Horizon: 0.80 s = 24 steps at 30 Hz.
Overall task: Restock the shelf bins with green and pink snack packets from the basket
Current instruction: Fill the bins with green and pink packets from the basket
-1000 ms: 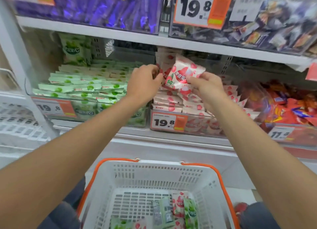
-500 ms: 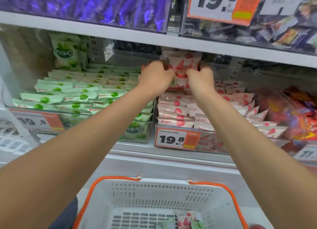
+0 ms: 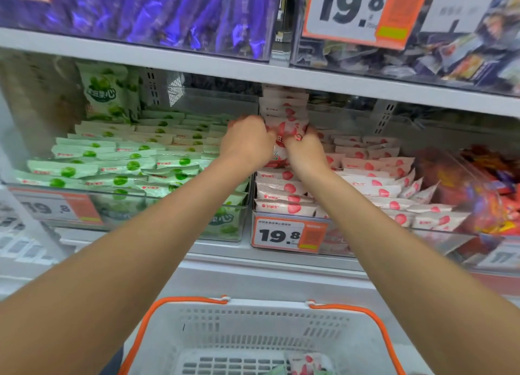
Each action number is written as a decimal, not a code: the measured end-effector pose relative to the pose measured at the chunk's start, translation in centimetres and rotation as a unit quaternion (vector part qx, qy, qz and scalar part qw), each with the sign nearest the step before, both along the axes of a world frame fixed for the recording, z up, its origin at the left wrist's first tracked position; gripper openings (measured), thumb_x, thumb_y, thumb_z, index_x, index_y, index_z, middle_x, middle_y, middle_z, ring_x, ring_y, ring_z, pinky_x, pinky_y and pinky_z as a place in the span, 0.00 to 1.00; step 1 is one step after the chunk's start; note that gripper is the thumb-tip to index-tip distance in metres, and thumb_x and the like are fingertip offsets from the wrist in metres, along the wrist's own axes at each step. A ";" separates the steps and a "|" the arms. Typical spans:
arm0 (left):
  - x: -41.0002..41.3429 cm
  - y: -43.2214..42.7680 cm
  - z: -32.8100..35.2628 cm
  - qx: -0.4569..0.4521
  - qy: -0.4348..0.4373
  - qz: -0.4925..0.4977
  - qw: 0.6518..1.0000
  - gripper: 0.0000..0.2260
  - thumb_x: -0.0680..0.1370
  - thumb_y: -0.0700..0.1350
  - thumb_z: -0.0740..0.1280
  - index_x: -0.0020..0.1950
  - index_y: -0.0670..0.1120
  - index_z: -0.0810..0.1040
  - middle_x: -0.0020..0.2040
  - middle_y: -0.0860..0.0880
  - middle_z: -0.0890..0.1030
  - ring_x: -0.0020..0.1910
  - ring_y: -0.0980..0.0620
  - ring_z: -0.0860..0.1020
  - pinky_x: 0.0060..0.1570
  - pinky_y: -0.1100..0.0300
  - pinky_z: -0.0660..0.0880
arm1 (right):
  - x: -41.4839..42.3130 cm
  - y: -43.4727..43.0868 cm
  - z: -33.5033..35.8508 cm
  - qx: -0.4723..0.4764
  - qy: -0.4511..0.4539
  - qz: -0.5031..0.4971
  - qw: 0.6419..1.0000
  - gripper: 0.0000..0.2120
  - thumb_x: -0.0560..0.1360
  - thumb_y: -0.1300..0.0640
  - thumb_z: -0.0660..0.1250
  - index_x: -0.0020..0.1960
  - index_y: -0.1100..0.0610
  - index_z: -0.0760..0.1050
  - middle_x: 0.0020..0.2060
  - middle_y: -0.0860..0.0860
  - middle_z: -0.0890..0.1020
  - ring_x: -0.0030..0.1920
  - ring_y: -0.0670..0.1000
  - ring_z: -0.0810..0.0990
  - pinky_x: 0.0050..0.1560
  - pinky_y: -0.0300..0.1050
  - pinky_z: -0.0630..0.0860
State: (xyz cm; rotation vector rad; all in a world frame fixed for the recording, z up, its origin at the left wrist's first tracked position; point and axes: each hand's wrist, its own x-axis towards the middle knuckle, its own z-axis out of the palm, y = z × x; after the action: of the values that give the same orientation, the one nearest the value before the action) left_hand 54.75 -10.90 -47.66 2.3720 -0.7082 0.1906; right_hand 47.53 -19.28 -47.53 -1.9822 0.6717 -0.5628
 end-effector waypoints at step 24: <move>0.6 -0.2 -0.1 0.053 0.015 -0.002 0.999 0.13 0.80 0.41 0.58 0.64 0.45 0.72 0.62 0.40 0.76 0.61 0.37 0.73 0.56 0.47 0.73 | 1.6 -0.8 -1.0 0.072 -0.108 -0.038 0.991 0.25 0.80 0.59 0.60 0.75 0.55 0.58 0.59 0.53 0.77 0.44 0.48 0.76 0.36 0.38 0.69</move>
State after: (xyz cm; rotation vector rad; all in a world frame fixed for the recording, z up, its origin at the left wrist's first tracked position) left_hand 55.31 -11.10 -47.80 2.4677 -0.7241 0.1179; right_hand 49.16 -20.04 -48.55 -1.7386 0.6360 -0.7420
